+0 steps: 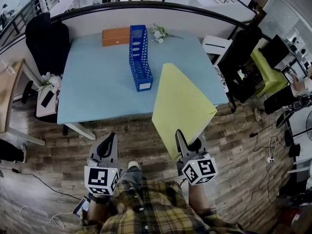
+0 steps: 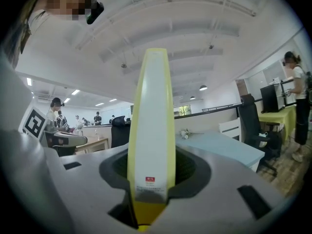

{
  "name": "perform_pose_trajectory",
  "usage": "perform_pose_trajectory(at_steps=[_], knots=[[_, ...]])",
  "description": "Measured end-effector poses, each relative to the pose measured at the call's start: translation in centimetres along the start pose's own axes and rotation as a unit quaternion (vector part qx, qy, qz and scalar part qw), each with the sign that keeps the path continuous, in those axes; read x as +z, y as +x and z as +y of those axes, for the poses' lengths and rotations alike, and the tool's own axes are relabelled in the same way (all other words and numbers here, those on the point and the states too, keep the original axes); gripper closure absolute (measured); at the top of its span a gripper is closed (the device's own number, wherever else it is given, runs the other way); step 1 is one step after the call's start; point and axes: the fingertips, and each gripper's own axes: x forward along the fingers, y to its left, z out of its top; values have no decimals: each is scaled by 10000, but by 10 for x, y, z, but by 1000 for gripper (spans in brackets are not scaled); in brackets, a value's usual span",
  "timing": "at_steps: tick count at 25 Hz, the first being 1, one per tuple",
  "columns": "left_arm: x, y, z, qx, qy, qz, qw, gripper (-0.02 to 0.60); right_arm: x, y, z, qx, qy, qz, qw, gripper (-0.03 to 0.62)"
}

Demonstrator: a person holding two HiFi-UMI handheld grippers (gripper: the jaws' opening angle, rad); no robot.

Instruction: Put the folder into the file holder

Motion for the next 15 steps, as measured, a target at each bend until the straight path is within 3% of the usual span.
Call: perform_pose_trajectory(at_steps=[15], knots=[[-5, 24, 38, -215, -83, 273, 9994, 588, -5, 39, 10, -249, 152, 205, 9994, 432]])
